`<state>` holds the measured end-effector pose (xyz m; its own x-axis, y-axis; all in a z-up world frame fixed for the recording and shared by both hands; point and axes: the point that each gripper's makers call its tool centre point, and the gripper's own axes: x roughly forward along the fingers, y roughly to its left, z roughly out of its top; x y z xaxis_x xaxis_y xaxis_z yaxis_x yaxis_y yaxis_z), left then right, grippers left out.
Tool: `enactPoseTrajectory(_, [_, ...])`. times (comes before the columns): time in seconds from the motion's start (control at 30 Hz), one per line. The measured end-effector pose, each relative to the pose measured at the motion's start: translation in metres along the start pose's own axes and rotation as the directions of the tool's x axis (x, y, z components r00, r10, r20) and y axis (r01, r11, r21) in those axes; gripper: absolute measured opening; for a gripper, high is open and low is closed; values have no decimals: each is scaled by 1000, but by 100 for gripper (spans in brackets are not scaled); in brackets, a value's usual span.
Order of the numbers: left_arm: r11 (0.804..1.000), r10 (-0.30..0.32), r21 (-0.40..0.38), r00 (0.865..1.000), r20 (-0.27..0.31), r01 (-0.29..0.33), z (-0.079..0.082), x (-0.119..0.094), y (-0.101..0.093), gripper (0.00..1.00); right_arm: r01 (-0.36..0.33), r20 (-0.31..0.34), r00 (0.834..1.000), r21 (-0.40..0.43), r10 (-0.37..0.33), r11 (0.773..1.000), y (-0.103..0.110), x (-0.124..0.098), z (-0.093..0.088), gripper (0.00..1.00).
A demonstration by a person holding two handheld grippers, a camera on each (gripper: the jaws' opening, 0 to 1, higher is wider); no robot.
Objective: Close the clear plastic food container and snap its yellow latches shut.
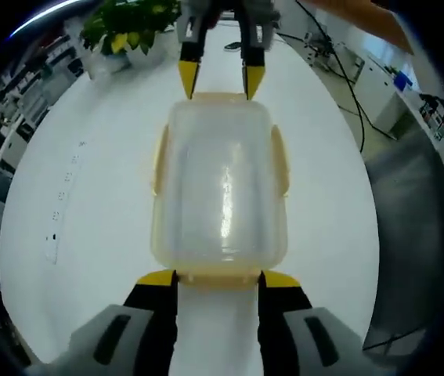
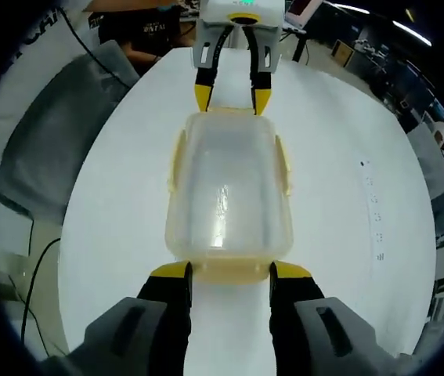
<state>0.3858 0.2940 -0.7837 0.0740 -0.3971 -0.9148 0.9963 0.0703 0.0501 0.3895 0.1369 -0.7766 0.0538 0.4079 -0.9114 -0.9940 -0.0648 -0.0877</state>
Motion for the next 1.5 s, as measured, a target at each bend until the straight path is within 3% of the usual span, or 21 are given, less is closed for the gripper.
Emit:
enactPoseTrajectory(0.1, [1000, -7, 2, 1000, -11, 7, 2, 1, -1, 34, -6, 18, 1000, 9, 5, 1000, 1, 1, -2, 36])
enactPoseTrajectory(0.47, [1000, 12, -6, 1000, -21, -12, 3, 4, -2, 34, -13, -47, 999, -29, 11, 999, 1, 11, -7, 36])
enactPoseTrajectory(0.7, [1000, 12, -14, 999, -44, -13, 1, 7, -3, 35, 12, -73, 997, -2, -12, 1000, 2, 12, -7, 36])
enactPoseTrajectory(0.83, [997, 67, 55, 995, -79, -63, -3, 6, 2, 36, 14, -73, 997, 14, -13, 1000, 2, 13, -5, 37])
enactPoseTrajectory(1.1, [995, 89, 59, 994, -67, -85, -4, 7, 5, 38, 26, -56, 998, 38, -24, 999, 2, 13, -5, 38])
enactPoseTrajectory(1.13, [995, 86, 53, 995, -60, -82, -6, 7, 3, 39, 25, -80, 997, 116, -16, 993, 5, 13, -14, 37])
enactPoseTrajectory(1.17, [997, 66, 45, 995, -81, -63, -13, 9, -3, 40, -22, -129, 990, 232, 53, 972, 19, 13, -26, 37])
enactPoseTrajectory(1.2, [998, 33, 56, 990, -138, -26, -29, 9, -12, 42, -56, -186, 974, 365, 132, 929, 35, 14, -43, 39])
enactPoseTrajectory(1.27, [997, 30, 69, 985, -172, -18, -47, 11, -15, 45, -21, -219, 970, 348, 103, 937, 36, 19, -66, 45])
enactPoseTrajectory(1.3, [998, 30, 56, 983, -179, -21, -55, 12, -13, 46, -15, -237, 965, 362, 108, 932, 39, 18, -75, 43])
enactPoseTrajectory(1.33, [1000, 12, -9, 983, -183, -14, -66, 10, -15, 46, 12, -264, 959, 411, 107, 912, 42, 14, -86, 39])
enactPoseTrajectory(1.4, [989, -17, -146, 990, -138, -3, -68, 6, -15, 45, 54, -276, 958, 444, 79, 894, 38, 10, -94, 35])
enactPoseTrajectory(1.47, [941, 1, -339, 1000, -22, -8, -57, -5, -3, 39, 104, -244, 969, 534, 36, 839, 30, 1, -94, 33])
enactPoseTrajectory(1.5, [905, 20, -426, 997, 81, 17, -43, -13, 6, 37, 127, -198, 980, 609, -5, 783, 22, -5, -87, 31])
